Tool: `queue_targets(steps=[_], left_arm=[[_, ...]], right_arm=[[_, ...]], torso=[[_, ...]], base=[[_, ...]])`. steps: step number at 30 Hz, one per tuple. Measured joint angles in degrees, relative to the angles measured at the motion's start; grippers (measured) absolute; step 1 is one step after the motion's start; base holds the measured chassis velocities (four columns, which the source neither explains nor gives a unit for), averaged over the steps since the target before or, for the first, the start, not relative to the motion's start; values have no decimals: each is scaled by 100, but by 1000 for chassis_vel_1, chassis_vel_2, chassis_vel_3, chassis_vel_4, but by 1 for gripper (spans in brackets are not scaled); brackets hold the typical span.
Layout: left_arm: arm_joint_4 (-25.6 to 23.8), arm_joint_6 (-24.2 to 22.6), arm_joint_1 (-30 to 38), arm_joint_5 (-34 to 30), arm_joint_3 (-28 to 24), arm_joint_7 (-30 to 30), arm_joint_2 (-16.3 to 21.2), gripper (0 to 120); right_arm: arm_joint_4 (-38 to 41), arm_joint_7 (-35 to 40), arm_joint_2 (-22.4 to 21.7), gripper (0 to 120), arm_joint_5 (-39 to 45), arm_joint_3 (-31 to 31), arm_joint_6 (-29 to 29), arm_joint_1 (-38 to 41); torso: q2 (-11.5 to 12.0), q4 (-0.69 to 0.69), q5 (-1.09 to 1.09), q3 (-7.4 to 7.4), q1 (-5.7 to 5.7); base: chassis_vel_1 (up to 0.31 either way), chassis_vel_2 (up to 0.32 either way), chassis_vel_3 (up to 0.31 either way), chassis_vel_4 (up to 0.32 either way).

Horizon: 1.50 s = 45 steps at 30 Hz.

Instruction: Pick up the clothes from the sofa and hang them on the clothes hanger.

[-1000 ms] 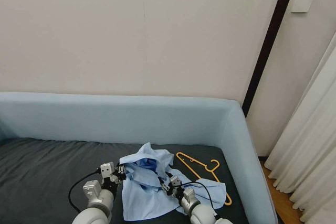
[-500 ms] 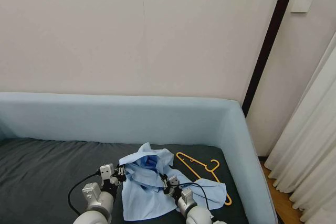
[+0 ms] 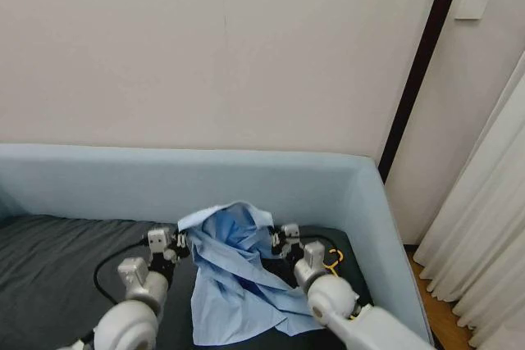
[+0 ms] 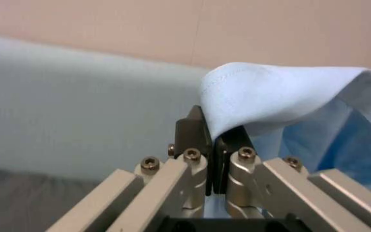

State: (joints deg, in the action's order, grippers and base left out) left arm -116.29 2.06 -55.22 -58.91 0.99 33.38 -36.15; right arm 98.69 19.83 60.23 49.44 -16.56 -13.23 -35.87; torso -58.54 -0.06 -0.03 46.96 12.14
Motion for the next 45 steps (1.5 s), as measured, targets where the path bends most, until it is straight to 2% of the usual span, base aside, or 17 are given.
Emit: queue_targets(steps=[2,4,5,8,9,14,15,18,22,27,33,36,37,40,43,44,45], left_arm=[[8,-77,527,-268,-205,11,236,0],[222,-287,2100,-1035,-940,4,539,0],[222,-287,2100,-1035,-940,4,539,0],[708,-435,4253,-1600,-2304,-89,499,0],[708,-435,4253,-1600,-2304,-89,499,0],[1719,-640,6160,-1988,-3304,-271,-184,0],[1719,-640,6160,-1988,-3304,-271,-184,0],[2527,-668,7082,-2052,-3810,-491,-690,0],[2979,-724,7493,-2058,-4091,-661,-903,0],[2948,-807,7434,-1907,-4068,-612,-882,0],[1730,-918,6324,-1741,-3257,-222,-56,0],[692,-1032,5429,-1766,-2479,54,646,0],[692,-1032,5429,-1766,-2479,54,646,0],[-310,-1228,4534,-2017,-1196,344,1243,0],[-599,-1288,4204,-2111,-768,404,1406,0],[-1041,-1326,3721,-2242,-219,482,1731,0],[-1728,-1324,3217,-2520,384,610,2398,0]], right_arm=[[335,228,-218,0,507,0,-401,284],[872,708,-684,0,1629,-29,-974,1197],[872,708,-684,0,1629,-29,-974,1197],[1007,988,-927,0,2548,-20,-1262,2308],[1007,988,-927,0,2548,-20,-1262,2308],[522,1079,-897,0,3180,-218,-1441,3683],[522,1079,-897,0,3180,-218,-1441,3683],[-3,927,-873,0,3273,-541,-1532,4551],[-470,783,-895,0,3141,-883,-1732,5081],[-814,503,-944,0,2799,-1333,-1401,5404],[-13,521,-1291,0,2955,-1448,-1493,5263],[945,936,-1542,0,3557,-1173,-1769,5065],[945,936,-1542,0,3557,-1173,-1769,5065],[1748,1372,-1730,0,4254,-826,-1923,5016],[1971,1563,-1782,0,4528,-710,-1980,5037],[2265,1768,-1882,0,4882,-572,-2030,5093],[2650,2022,-2083,0,5410,-396,-2083,5210]], torso=[[0,-1,-2,0,1],[0,0,1,0,0],[0,0,1,0,0],[0,-1,0,0,1],[0,-1,0,0,1],[1,0,-1,1,1],[1,0,-1,1,1],[0,-2,-1,0,1],[1,-3,2,1,1],[1,-1,0,1,1],[1,2,-2,0,0],[0,3,-5,-2,-2],[0,3,-5,-2,-2],[-1,-1,0,-3,-3],[-2,-1,2,-3,-3],[-1,-1,-3,-3,-2],[-2,1,0,-4,-3]], base=[[0,0,0,0],[0,0,0,0],[0,0,0,0],[0,0,0,0],[0,0,0,0],[0,0,0,0],[0,0,0,0],[0,0,0,0],[0,0,0,0],[0,0,0,0],[0,0,0,0],[0,0,0,0],[0,0,0,0],[0,0,0,0],[0,0,0,0],[0,0,0,0],[0,0,0,0]])
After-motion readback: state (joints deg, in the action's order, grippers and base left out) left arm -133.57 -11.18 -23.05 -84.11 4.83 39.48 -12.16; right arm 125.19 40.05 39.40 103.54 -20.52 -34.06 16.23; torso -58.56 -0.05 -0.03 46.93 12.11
